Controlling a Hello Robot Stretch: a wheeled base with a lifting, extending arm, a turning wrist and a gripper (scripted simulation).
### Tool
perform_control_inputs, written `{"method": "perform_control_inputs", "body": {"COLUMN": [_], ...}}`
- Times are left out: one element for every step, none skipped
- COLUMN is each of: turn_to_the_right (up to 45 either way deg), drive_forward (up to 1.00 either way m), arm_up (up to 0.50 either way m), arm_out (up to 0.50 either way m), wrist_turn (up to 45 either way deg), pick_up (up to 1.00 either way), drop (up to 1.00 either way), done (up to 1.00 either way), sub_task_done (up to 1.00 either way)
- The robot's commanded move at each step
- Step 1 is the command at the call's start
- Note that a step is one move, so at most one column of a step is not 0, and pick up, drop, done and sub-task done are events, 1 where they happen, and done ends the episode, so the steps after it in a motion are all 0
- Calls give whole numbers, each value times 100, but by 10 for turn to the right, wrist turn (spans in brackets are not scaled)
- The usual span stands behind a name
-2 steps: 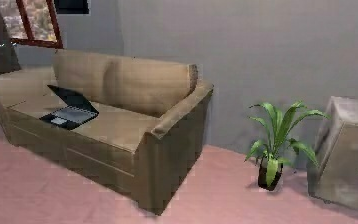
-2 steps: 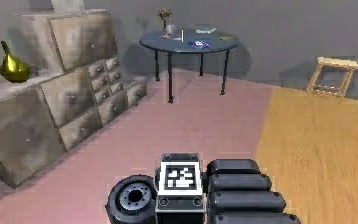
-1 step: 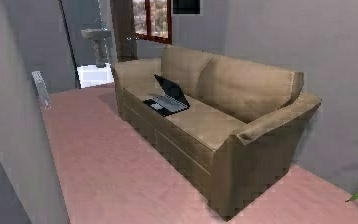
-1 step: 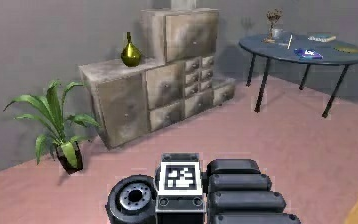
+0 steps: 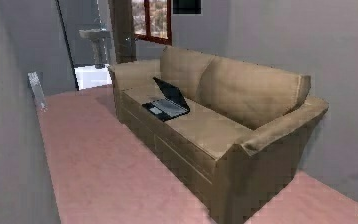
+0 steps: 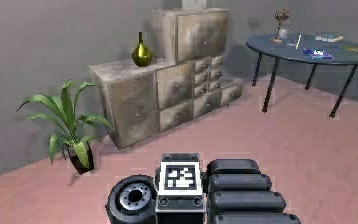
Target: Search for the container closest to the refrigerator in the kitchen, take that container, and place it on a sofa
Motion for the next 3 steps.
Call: {"method": "perform_control_inputs", "body": {"turn_to_the_right": [180, 30, 0], "drive_forward": [0, 0, 45], "arm_up": [0, 0, 0], "arm_out": [0, 0, 0], "wrist_turn": [0, 0, 0], "pick_up": [0, 0, 0], "drop": [0, 0, 0], "done": [0, 0, 0], "sub_task_done": [0, 0, 0]}}
